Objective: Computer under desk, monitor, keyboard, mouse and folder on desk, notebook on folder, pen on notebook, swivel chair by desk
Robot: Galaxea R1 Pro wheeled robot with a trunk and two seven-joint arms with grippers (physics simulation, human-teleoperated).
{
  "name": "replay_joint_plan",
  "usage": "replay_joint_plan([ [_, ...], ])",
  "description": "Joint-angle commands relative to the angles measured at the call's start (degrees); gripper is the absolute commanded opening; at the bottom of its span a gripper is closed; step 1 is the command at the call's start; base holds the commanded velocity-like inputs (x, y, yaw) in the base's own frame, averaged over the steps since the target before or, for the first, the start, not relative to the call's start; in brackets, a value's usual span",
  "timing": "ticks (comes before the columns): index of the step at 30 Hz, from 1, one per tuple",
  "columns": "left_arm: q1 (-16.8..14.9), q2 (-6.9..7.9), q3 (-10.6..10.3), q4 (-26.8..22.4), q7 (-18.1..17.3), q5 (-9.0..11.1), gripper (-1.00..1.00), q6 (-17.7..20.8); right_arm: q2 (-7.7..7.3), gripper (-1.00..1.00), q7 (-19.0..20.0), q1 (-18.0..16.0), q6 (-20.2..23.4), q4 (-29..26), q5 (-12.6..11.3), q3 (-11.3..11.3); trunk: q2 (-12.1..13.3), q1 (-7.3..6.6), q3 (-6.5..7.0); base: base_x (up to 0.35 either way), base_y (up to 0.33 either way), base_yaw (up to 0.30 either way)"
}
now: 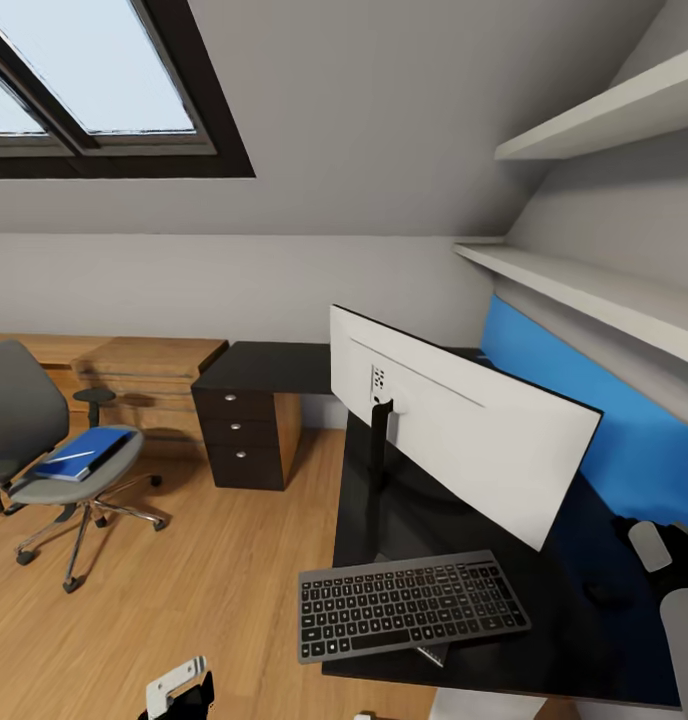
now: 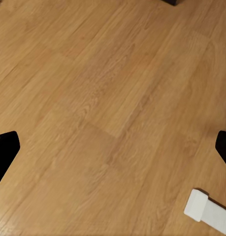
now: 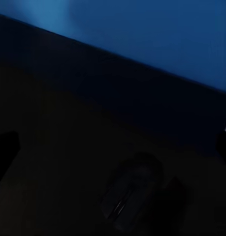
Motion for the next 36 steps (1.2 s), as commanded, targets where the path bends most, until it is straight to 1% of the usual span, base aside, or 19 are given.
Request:
replay_joint_plan([
  [1, -0.02, -0.03, 0.01, -0.9, 0.05, 0.53, 1.0, 0.24, -0.02, 1.0, -0.27, -0.03, 0.2, -0.1, -0.45, 0.0, -0.47, 0.23, -0.26, 0.0, 0.0, 0.0],
  [3, -0.02, -0.05, 0.02, -3.37, 0.05, 0.64, 1.0, 2.0, -0.04, 1.0, -0.27, -0.03, 0.2, -0.1, -0.44, 0.0, -1.27, 0.67, -0.62, 0.0, 0.0, 0.0],
  [4, -0.02, -0.08, 0.03, -6.54, 0.06, 0.87, 1.0, 5.18, -0.04, 1.0, -0.27, -0.03, 0.21, -0.1, -0.43, 0.03, -1.68, 0.89, -0.8, 0.0, 0.0, 0.0],
  [5, -0.02, -0.09, 0.04, -8.35, 0.06, 1.05, 1.0, 7.32, -0.04, 1.0, -0.27, -0.03, 0.21, -0.1, -0.43, 0.04, -2.08, 1.11, -0.98, 0.0, 0.0, 0.0],
  [6, -0.02, -0.1, 0.04, -12.29, 0.06, 1.5, 1.0, 12.26, -0.06, 1.0, -0.27, -0.03, 0.21, -0.1, -0.43, 0.05, -2.48, 1.33, -1.16, 0.0, 0.0, 0.0],
  [7, -0.02, -0.11, 0.04, -14.44, 0.08, 1.76, 1.0, 14.97, -0.06, 1.0, -0.27, -0.03, 0.22, -0.1, -0.43, 0.06, -2.88, 1.55, -1.34, 0.0, 0.0, 0.0],
  [9, -0.02, -0.09, 0.11, -23.35, 0.18, 3.01, 1.0, 25.71, -0.07, 1.0, -0.27, -0.03, 0.26, -0.1, -0.42, 0.06, -3.68, 1.99, -1.7, 0.0, 0.0, 0.0],
  [10, -0.02, -0.08, 0.16, -25.49, 0.21, 3.42, 1.0, 28.11, -0.07, 1.0, -0.27, -0.03, 0.26, -0.1, -0.42, 0.05, -4.08, 2.21, -1.88, 0.0, 0.0, 0.0],
  [11, -0.02, -0.06, 0.53, -29.35, 0.25, 4.37, 1.0, 32.24, -0.08, 1.0, -0.27, -0.03, 0.27, -0.1, -0.42, 0.06, -4.48, 2.43, -2.06, 0.0, 0.0, 0.0],
  [12, -0.02, -0.05, 1.24, -32.38, 0.28, 5.46, 1.0, 35.34, -0.08, 1.0, -0.27, -0.03, 0.28, -0.1, -0.42, 0.07, -4.88, 2.65, -2.24, 0.0, 0.0, 0.0],
  [13, -0.02, -0.05, 1.68, -33.47, 0.29, 6.07, 1.0, 36.46, -0.08, 1.0, -0.27, -0.03, 0.28, -0.1, -0.42, 0.07, -5.29, 2.87, -2.42, 0.0, 0.0, 0.0],
  [14, -0.02, -0.05, 2.6, -34.99, 0.35, 7.34, 1.0, 38.08, -0.08, 1.0, -0.27, -0.03, 0.26, -0.1, -0.42, 0.08, -5.69, 3.09, -2.6, 0.0, 0.0, 0.0],
  [15, -0.02, -0.04, 3.39, -34.48, 0.39, 8.36, 1.0, 38.98, -0.06, 1.0, -0.27, -0.03, 0.24, -0.1, -0.42, 0.1, -6.09, 3.31, -2.78, 0.0, 0.0, 0.0],
  [17, 0.01, -0.04, 4.08, -31.78, 0.4, 9.17, 1.0, 39.23, 0.0, 1.0, -0.27, -0.03, 0.22, -0.1, -0.4, 0.13, -6.89, 3.75, -3.14, 0.0, 0.0, 0.0],
  [19, 0.04, -0.02, 4.53, -29.36, 0.41, 9.61, 1.0, 38.05, 0.03, 1.0, -0.27, -0.03, 0.21, -0.1, -0.36, 0.14, -7.69, 4.19, -3.5, 0.0, 0.0, 0.0],
  [23, 0.02, -1.32, 4.44, -30.47, 0.43, 9.66, 1.0, 37.96, 1.33, 1.0, -0.23, 0.05, -0.03, -0.23, -0.87, -0.1, -7.68, 4.18, -3.49, 0.0, 0.0, 0.0],
  [26, 0.02, -1.35, 4.44, -30.5, 0.45, 9.66, 1.0, 37.99, 2.31, 1.0, -0.28, 0.05, 0.02, -0.28, -0.93, -0.19, -7.68, 4.18, -3.49, 0.0, 0.0, 0.0],
  [29, 0.01, -1.91, 4.44, -30.54, 0.47, 9.66, 1.0, 38.05, 2.76, 1.0, -0.51, 0.05, -0.49, -0.44, -1.02, -0.31, -7.68, 4.18, -3.49, 0.0, 0.0, 0.0],
  [36, 0.0, -1.96, 4.44, -30.54, 0.5, 9.66, 1.0, 38.05, 2.81, 1.0, -0.57, 0.05, -1.13, -0.49, -1.03, -0.29, -7.68, 4.18, -3.49, 0.0, 0.0, 0.0],
])
